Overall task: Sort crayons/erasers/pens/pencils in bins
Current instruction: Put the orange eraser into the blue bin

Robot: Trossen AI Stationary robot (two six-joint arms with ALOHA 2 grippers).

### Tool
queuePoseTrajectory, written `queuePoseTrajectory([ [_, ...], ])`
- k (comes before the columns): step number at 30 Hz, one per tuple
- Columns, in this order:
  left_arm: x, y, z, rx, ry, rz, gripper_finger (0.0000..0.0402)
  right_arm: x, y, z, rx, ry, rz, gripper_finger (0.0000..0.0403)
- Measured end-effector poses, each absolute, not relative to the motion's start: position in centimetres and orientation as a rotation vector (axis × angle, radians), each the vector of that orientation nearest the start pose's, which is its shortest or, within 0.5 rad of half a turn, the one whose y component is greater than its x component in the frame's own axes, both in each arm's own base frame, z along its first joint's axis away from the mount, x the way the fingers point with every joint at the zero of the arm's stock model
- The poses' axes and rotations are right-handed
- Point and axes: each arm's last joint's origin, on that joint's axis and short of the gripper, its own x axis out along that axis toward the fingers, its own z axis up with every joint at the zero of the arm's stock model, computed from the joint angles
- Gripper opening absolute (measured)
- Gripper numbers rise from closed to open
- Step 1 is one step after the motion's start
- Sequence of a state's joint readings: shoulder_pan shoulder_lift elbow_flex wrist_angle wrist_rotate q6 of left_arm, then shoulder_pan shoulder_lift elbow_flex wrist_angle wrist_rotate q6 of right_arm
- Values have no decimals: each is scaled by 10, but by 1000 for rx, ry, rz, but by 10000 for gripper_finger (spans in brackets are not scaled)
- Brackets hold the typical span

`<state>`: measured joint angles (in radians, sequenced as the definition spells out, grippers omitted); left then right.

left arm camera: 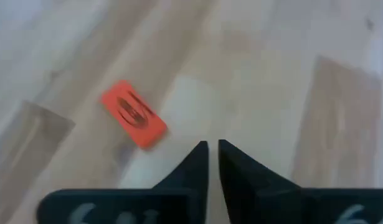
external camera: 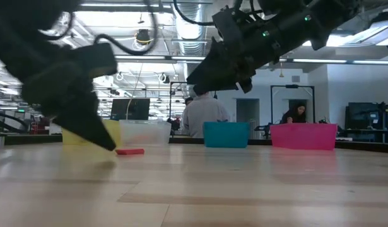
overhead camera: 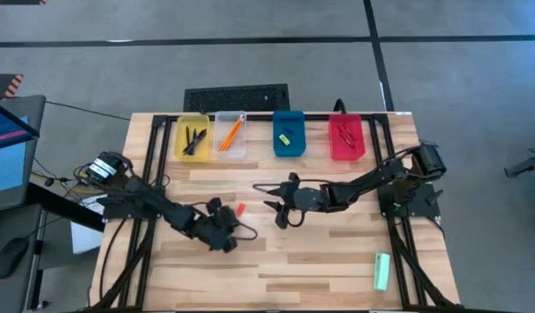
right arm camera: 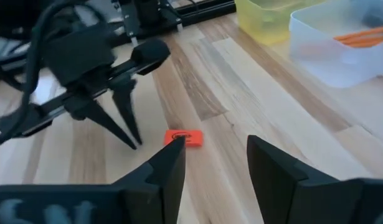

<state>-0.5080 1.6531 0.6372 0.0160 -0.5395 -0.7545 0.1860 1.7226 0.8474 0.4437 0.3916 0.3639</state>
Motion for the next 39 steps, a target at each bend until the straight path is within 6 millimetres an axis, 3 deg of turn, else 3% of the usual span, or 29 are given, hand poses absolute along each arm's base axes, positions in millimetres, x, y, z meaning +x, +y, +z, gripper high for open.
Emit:
queuePoseTrajectory([
  [11,265,-94,127,-316,768,581,184,345,43,173,108,413,-282,177],
  [18,270,-71,120,-371,828,649,227,347,28,173,83,418,-310,168],
  [26,273,-73,111,-359,866,613,210,348,17,172,101,426,-300,166],
  [31,277,-75,100,-304,888,593,171,347,20,171,101,440,-294,162],
  [39,276,-76,103,-215,925,500,89,347,25,171,100,442,-281,159],
])
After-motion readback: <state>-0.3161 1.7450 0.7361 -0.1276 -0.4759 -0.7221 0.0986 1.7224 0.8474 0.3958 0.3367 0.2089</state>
